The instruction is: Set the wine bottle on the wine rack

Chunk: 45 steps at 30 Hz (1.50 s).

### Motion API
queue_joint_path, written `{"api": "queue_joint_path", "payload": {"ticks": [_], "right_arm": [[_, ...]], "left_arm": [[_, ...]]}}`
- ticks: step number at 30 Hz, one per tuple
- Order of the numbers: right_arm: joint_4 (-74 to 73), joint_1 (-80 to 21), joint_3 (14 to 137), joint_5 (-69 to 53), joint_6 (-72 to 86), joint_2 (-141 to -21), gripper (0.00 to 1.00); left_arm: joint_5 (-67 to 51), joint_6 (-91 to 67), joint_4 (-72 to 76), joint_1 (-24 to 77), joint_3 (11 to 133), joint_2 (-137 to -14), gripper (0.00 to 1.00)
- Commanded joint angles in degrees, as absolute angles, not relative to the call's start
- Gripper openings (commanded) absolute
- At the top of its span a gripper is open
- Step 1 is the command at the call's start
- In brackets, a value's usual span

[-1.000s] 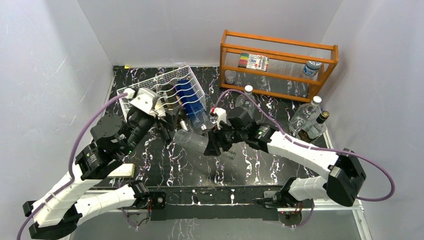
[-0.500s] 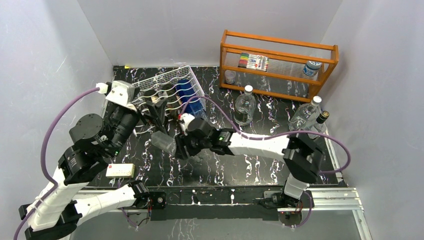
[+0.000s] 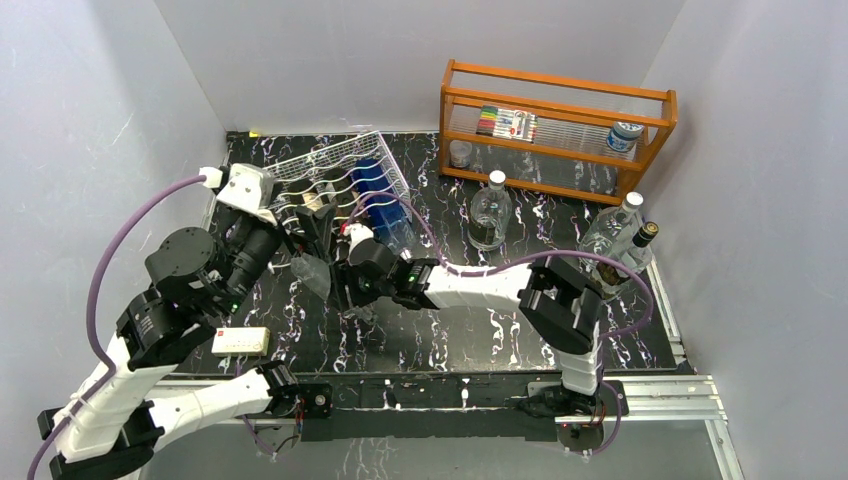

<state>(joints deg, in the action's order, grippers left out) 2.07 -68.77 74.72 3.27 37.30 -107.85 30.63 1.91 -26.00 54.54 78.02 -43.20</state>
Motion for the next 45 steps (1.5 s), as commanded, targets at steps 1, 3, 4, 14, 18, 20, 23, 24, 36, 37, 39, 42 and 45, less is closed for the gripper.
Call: {"api": "queue_joint_path", "payload": {"ticks": [1, 3, 4, 14, 18, 20, 23, 24, 36, 37, 39, 42, 45], "right_arm": [[12.39, -69.62, 81.05, 8.51, 39.55, -109.93, 0.0], [13.42, -69.84, 82.76, 9.89, 39.51, -111.7, 0.0], [14.1, -69.99, 83.5, 10.61, 39.4, -112.58, 0.0], [18.7, -70.22, 92.46, 18.12, 39.1, -122.07, 0.0], [19.97, -70.22, 96.96, 20.63, 38.15, -125.97, 0.0], [19.93, -70.22, 99.46, 21.67, 37.9, -128.05, 0.0], [20.02, -70.22, 102.85, 23.44, 37.69, -131.02, 0.0], [20.28, -70.16, 103.85, 23.95, 37.43, -132.03, 0.0], [22.63, -68.66, 116.54, 26.36, 36.78, -142.55, 0.0], [22.56, -68.58, 117.75, 26.37, 36.71, -143.49, 0.0], [21.87, -68.51, 120.38, 26.36, 36.63, -145.2, 0.0], [21.03, -68.47, 123.39, 26.99, 36.83, -147.25, 0.0], [20.79, -68.47, 124.73, 27.91, 37.15, -148.67, 0.05]], "left_arm": [[30.08, 1.97, -26.19, 54.56, 79.1, -44.16, 0.98], [30.06, 2.0, -26.26, 54.51, 79.22, -44.21, 0.98], [30.11, 2.02, -26.34, 54.54, 79.34, -44.16, 0.98], [30.41, 1.75, -27.32, 54.56, 81.03, -43.18, 0.98], [30.59, 1.66, -27.96, 54.49, 81.08, -43.09, 0.98], [30.59, 1.46, -28.31, 54.49, 81.25, -43.07, 0.98], [30.67, 1.3, -28.54, 54.49, 81.3, -42.77, 0.98], [30.67, 1.24, -28.56, 54.56, 81.23, -42.73, 0.98], [30.71, 0.9, -29.78, 54.57, 81.58, -43.02, 0.98], [30.82, 0.93, -29.86, 54.5, 81.61, -43.06, 0.98], [30.89, 1.0, -29.95, 54.53, 81.56, -43.3, 0.98], [31.07, 1.14, -30.13, 54.53, 81.56, -43.42, 0.98], [31.27, 1.31, -30.1, 54.54, 81.41, -43.5, 0.98]]}}
